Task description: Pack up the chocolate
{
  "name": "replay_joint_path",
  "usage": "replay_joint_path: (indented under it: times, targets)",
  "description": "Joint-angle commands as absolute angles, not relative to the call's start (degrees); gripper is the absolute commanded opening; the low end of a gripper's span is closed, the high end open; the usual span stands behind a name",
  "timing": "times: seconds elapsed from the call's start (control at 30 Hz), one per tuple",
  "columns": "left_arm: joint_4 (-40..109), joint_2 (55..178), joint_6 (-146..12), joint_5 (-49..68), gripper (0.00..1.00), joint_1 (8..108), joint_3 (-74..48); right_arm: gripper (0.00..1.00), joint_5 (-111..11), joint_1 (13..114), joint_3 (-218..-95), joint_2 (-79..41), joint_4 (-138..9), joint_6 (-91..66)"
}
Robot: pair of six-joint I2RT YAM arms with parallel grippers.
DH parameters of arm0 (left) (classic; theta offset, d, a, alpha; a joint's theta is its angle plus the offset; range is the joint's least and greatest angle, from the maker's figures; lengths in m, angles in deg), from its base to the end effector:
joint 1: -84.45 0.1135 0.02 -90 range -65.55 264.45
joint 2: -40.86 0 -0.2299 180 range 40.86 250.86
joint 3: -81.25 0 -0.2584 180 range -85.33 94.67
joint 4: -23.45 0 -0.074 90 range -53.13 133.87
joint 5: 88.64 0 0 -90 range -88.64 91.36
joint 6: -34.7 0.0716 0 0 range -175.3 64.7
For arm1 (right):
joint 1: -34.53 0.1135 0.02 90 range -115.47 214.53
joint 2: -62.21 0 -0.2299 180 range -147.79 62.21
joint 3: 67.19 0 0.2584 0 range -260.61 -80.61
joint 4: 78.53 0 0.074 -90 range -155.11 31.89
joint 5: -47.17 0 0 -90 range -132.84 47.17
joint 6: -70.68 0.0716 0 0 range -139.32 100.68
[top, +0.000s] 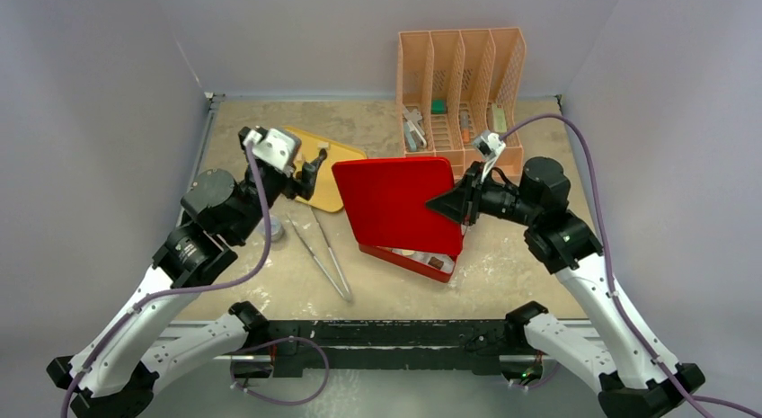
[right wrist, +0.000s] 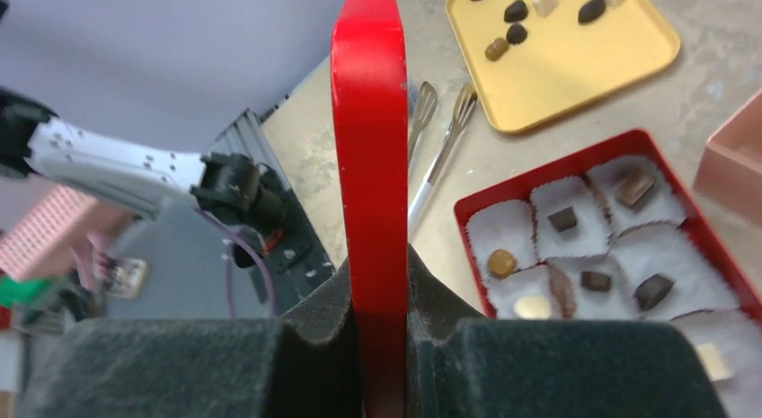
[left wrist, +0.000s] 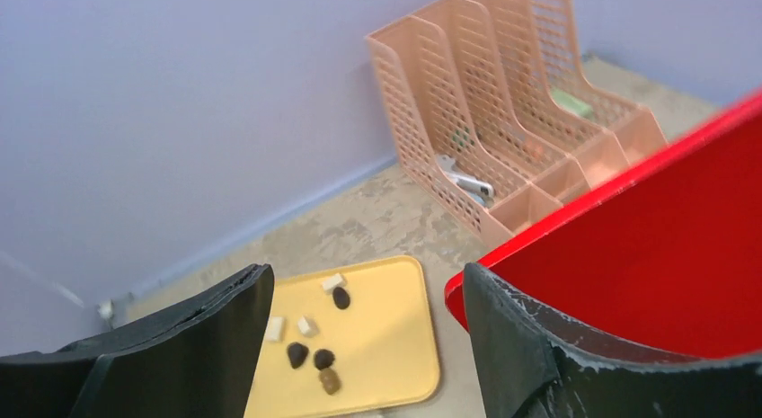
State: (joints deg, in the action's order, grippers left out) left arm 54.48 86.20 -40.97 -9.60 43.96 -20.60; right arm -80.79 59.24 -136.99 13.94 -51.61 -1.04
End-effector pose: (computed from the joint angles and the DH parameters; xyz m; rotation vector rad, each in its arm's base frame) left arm 0.1760 -0.1324 0.4215 0.5724 1.4342 -0.2151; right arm 0.1971 0.1392 0.3676 -0.6223 1.6560 1.1033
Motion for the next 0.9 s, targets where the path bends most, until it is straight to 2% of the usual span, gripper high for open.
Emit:
replay_joint_path:
  times: [0.0, 0.2, 0.47, 0.67, 0.87]
  targets:
    - [50.8, 88.8, -62.5, -27.0, 0.76, 44.2, -19.6, 0.0, -73.1, 59.2, -139.6, 12.0, -54.9, 15.4]
    - [58.4, 94.5, -72.8, -28.0, 0.77, 44.3, -20.4, 0.0, -64.6, 59.2, -137.5, 9.1, -54.7, 28.9]
    - [61.0, 99.9, -83.6, -28.3, 0.77, 46.4, -22.2, 0.0, -58.2, 59.2, -128.2, 9.3, -64.6, 42.6]
    - [58.1, 103.8, -91.4, -9.2, 0.7, 56.3, -27.4, 0.0, -59.3, 59.2, -124.8, 6.5, -70.0, 46.0]
    - [54.6, 108.3, -90.6, -4.0, 0.68, 57.0, -30.6, 0.0, -57.3, 59.0, -121.8, 6.2, -72.6, 47.7]
